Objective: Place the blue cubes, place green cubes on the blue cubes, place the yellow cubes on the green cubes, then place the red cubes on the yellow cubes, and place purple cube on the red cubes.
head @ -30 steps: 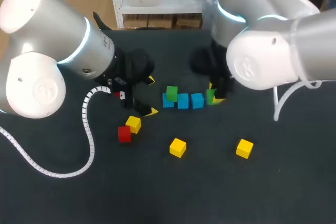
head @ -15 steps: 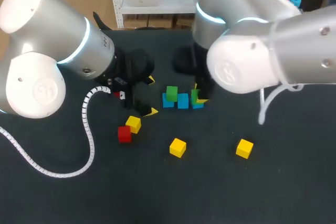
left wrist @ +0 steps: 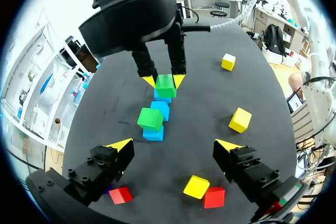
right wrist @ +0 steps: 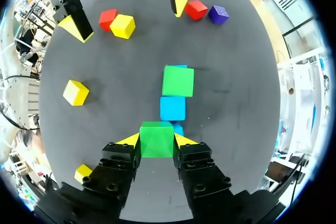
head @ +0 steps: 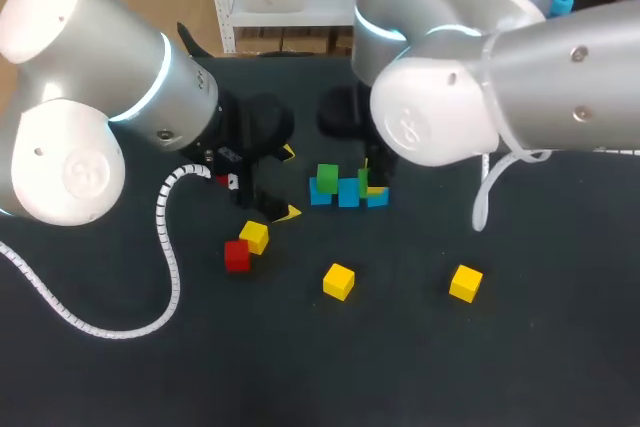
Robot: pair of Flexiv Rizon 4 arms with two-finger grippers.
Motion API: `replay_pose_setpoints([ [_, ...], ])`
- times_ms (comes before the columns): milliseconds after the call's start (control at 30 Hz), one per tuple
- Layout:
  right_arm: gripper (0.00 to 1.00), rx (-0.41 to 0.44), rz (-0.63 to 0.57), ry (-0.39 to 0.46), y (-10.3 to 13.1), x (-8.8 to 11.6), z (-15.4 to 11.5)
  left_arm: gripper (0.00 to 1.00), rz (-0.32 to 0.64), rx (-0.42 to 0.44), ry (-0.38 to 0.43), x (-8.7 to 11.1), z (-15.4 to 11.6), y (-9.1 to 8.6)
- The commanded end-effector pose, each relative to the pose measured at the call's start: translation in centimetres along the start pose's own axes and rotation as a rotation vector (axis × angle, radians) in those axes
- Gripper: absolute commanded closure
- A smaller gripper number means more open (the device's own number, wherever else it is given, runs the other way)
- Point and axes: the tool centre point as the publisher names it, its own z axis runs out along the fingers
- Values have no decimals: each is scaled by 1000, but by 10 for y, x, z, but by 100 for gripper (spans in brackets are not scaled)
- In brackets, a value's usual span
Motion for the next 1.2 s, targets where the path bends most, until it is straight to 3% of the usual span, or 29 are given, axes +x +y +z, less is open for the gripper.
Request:
replay_pose_setpoints([
  [33,100,-3,0,-4,0,1,3,0,3,1,-6,2,0,0],
  [1200,100,-18,-6,-17,-8,-5,9,0,3,1,-6,2,0,0],
])
